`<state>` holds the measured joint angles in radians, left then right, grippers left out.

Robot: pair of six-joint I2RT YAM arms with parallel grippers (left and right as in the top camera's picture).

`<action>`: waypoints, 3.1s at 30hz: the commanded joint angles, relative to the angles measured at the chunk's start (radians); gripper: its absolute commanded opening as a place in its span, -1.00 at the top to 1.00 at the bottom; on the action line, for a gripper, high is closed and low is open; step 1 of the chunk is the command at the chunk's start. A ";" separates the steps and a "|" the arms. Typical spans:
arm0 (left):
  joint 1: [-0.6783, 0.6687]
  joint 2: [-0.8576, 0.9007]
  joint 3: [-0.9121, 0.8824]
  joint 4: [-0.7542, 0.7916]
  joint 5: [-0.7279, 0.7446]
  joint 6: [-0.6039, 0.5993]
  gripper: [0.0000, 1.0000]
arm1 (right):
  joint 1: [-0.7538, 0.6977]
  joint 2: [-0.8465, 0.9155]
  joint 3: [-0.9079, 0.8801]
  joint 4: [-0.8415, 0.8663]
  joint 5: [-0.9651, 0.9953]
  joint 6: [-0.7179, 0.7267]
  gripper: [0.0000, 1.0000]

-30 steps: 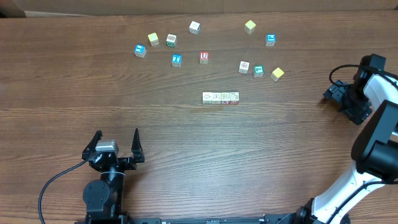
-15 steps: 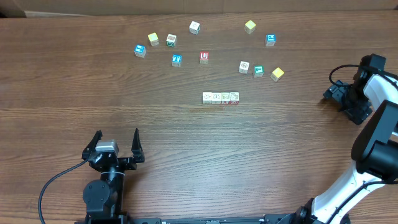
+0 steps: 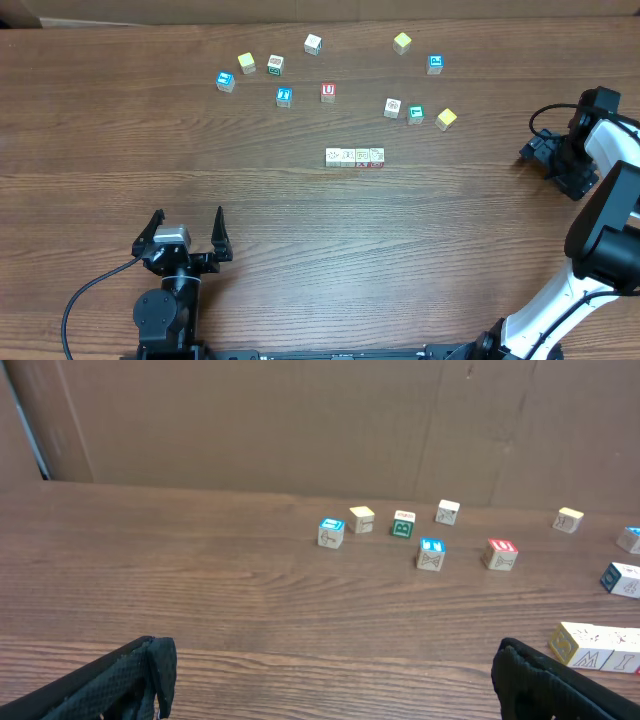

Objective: Form a horizontal line

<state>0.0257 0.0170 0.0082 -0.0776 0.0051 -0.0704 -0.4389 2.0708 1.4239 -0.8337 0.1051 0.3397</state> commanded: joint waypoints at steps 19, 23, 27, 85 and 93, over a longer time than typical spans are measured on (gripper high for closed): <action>-0.005 -0.013 -0.003 0.000 0.011 0.022 -1.00 | -0.006 0.011 -0.009 0.002 0.026 0.001 -1.00; -0.005 -0.013 -0.003 0.000 0.011 0.022 -1.00 | -0.006 0.011 -0.010 0.002 0.026 0.000 -1.00; -0.005 -0.013 -0.003 0.000 0.011 0.022 -1.00 | -0.006 0.011 -0.009 0.002 0.026 0.000 -1.00; -0.005 -0.013 -0.003 0.000 0.011 0.022 -1.00 | 0.461 -0.390 -0.010 0.002 0.026 0.000 -1.00; -0.005 -0.013 -0.003 0.000 0.011 0.022 -1.00 | 0.530 -0.591 -0.010 0.002 0.026 0.001 -1.00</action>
<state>0.0257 0.0166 0.0082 -0.0776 0.0055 -0.0704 0.0738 1.5650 1.4170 -0.8345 0.1196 0.3401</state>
